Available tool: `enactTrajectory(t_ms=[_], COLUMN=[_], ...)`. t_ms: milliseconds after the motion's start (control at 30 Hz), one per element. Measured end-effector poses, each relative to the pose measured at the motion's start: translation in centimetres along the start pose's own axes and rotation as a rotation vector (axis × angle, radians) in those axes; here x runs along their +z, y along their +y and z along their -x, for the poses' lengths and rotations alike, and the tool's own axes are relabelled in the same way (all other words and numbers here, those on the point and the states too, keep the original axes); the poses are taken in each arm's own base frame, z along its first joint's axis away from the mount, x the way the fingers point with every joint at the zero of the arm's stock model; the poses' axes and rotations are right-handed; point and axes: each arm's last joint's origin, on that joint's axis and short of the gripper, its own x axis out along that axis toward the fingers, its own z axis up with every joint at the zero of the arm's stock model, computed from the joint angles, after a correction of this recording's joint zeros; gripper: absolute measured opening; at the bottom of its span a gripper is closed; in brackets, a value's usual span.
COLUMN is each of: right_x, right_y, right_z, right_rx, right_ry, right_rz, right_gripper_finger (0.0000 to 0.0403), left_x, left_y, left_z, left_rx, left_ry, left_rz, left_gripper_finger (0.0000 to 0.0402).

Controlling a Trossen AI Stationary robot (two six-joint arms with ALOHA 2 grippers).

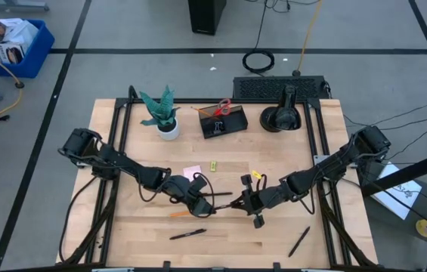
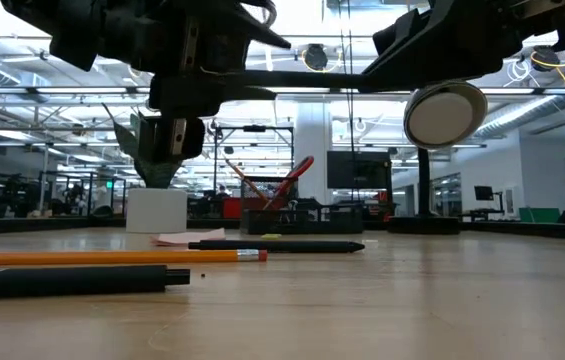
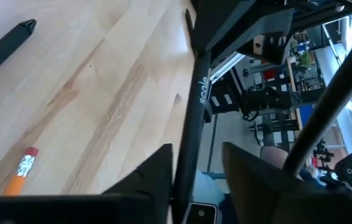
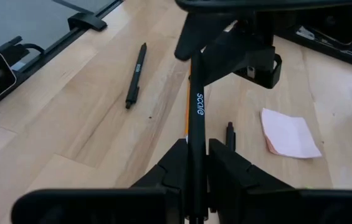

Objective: Pick and place office supplies into organizer
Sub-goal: Put the black pen into the black mesh desk organizer

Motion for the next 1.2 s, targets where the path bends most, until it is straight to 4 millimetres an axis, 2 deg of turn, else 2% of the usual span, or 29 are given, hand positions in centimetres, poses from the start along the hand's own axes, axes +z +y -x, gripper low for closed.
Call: enactTrajectory(t_ms=[200,367,533,900,1067,1200], right_x=[0.1,0.2,0.2,0.5,1.9,3.4], right_y=[0.0,0.0,0.0,-0.2,-0.8,-1.5], right_z=[0.0,0.0,0.0,0.4,2.1,4.3], right_rx=[0.002,0.005,0.004,-0.011,-0.024,-0.027], right_ry=[-0.009,-0.015,-0.016,-0.031,-0.104,-0.194], right_rz=[-0.002,-0.003,-0.002,0.070,0.080,-0.009], right_gripper_finger=[0.0038,0.0038,0.0044,0.0122,0.0144,0.0150], left_x=[0.0,0.0,0.0,-0.7,-1.1,-1.4], left_y=[0.0,-0.1,-0.1,-0.2,-0.2,-0.3], left_z=[0.0,0.0,0.0,-0.1,-0.1,-0.1], left_rx=[0.001,-0.006,-0.008,0.012,0.038,0.055], left_ry=[0.000,-0.001,-0.002,-0.011,-0.014,-0.040], left_rz=[-0.025,-0.024,-0.042,-0.100,-0.121,-0.172], left_gripper_finger=[0.0071,0.0046,0.0045,0.0036,0.0042,0.0036])
